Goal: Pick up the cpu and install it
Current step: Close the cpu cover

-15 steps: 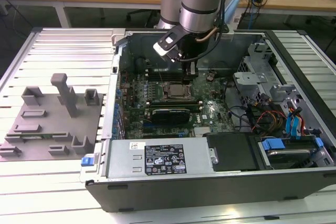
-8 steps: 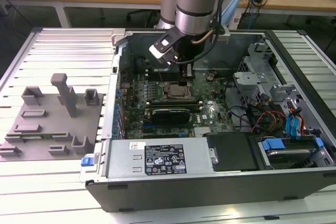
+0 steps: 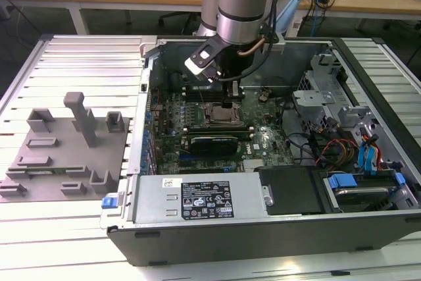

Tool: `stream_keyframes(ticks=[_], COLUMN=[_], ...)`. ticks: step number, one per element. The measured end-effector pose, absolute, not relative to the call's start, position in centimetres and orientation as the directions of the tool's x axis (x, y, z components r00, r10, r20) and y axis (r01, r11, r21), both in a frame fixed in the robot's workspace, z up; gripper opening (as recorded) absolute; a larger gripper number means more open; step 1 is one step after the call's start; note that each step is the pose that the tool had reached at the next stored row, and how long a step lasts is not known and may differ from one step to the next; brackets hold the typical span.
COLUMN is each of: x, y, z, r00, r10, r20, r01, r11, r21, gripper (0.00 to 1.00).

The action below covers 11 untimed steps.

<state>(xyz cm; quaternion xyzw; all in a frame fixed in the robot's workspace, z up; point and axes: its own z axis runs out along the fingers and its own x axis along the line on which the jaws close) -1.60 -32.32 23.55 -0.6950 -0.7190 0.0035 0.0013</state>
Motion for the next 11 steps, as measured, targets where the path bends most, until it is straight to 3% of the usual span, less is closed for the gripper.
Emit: stream_keyframes(ticks=[11], x=[-1.75], y=[-32.28], z=[23.5], r00=[-0.164], r10=[0.986], r20=[-0.003], r01=[0.986], r11=[0.164], r21=[-0.007], gripper=[0.11])
